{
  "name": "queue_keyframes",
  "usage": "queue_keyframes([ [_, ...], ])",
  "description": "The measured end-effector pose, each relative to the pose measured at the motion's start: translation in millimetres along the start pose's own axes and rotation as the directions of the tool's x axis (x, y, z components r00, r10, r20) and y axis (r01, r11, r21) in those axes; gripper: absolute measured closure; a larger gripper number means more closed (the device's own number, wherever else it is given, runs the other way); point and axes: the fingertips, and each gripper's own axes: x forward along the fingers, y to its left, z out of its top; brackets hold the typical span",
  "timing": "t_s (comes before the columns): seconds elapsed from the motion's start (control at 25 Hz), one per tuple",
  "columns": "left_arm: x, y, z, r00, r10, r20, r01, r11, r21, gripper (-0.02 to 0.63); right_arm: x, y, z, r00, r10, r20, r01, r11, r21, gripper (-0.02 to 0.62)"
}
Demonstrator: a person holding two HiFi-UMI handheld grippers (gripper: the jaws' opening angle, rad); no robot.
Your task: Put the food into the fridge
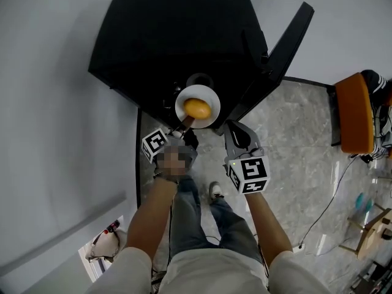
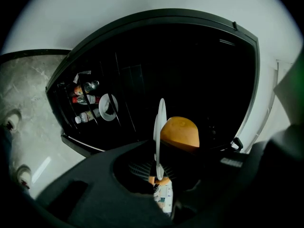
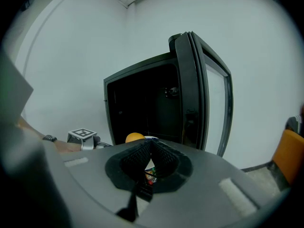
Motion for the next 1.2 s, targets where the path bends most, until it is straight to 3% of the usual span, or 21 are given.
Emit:
queue_keyframes([
  [0.32, 26, 33, 13, 0.999, 0.047, -0.007, -0.047, 0.999, 0.015, 0.591, 17, -10, -18, 0.999, -0.043, -0.022, 0.043, 0.999, -0.018, 0.589],
  [0.64, 49, 58, 20, 0.999, 0.040, -0.007, -0.040, 0.999, -0.005, 0.591, 19, -22, -35, 0.996, -0.075, -0.045, 0.075, 0.997, -0.002, 0.589],
  [1.2, 66, 68, 31, 0.999, 0.038, 0.023, -0.038, 0.999, -0.033, 0.589, 22, -27, -45, 0.995, -0.079, -0.058, 0.080, 0.997, 0.020, 0.589],
])
